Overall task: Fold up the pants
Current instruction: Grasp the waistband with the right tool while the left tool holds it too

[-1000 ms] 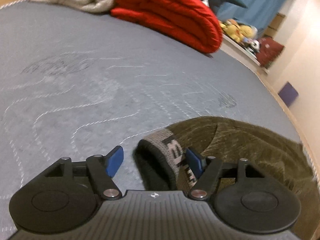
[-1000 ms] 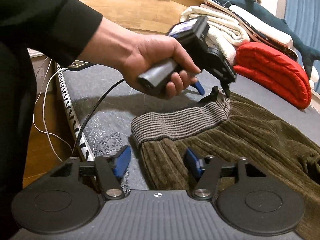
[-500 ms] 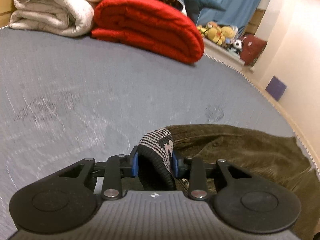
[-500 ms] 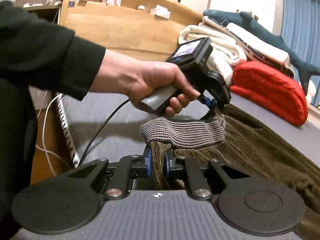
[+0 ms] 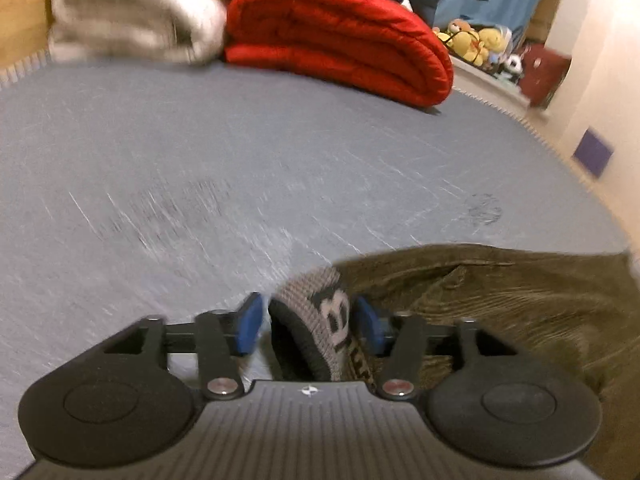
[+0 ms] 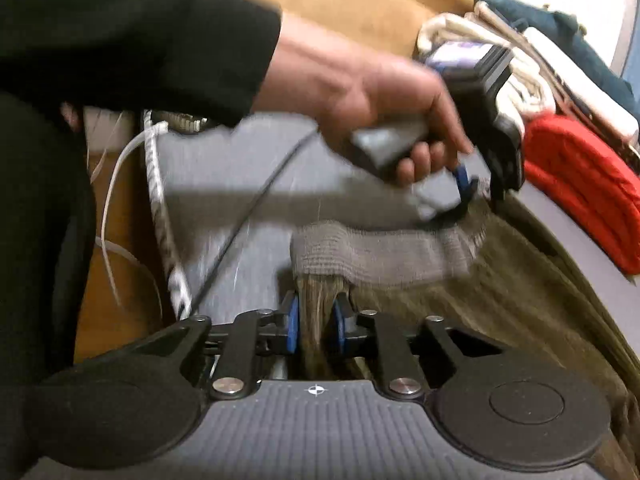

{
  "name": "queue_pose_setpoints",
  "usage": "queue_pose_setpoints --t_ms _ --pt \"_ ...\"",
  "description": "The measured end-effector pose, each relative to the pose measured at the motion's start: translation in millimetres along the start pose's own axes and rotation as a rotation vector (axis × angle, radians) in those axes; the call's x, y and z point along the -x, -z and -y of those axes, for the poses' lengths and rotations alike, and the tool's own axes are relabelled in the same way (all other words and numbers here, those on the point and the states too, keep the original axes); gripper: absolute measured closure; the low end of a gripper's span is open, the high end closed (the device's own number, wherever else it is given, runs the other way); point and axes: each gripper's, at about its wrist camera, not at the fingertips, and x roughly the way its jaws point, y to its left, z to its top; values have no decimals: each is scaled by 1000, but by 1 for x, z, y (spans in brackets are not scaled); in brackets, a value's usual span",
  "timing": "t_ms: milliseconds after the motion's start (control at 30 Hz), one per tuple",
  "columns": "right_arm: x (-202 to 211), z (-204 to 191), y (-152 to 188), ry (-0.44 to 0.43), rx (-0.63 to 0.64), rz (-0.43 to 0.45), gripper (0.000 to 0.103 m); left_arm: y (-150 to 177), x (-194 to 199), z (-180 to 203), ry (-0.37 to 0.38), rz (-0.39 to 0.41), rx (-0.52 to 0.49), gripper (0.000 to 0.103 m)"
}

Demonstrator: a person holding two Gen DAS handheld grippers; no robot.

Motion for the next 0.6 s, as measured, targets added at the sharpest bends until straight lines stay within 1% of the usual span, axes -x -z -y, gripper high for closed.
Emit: queue_pose_setpoints --t_ms 33,67,100,200,233,267,367,400,467,500,533,600 --pt "10 0 3 -1 2 9 71 -1 8 8 -25 24 -33 35" --pt "21 2 6 -5 -3 18 64 -2 18 16 -19 44 -51 35" --pt "34 6 10 -7 -22 29 54 -3 26 24 3 61 -61 35" --pt "71 26 25 6 -108 49 51 -3 54 53 38 108 -114 36" --pt "81 34 30 23 -134 50 50 -2 61 63 57 112 -131 40" --pt "91 44 37 47 -159 52 50 0 66 73 82 109 -149 46" --pt "112 77 54 132 -234 39 49 17 78 107 139 67 -222 58" --pt "120 91 59 172 -271 36 49 25 81 117 151 38 -249 60" --pt "134 113 69 223 -339 46 46 46 86 137 173 -34 -292 69" --pt "144 123 73 252 -376 54 43 58 90 147 181 -69 -307 70" --pt "153 132 79 281 -409 63 39 69 94 155 182 -97 -318 73" --pt "168 142 90 328 -436 69 34 91 103 162 171 -131 -321 74"
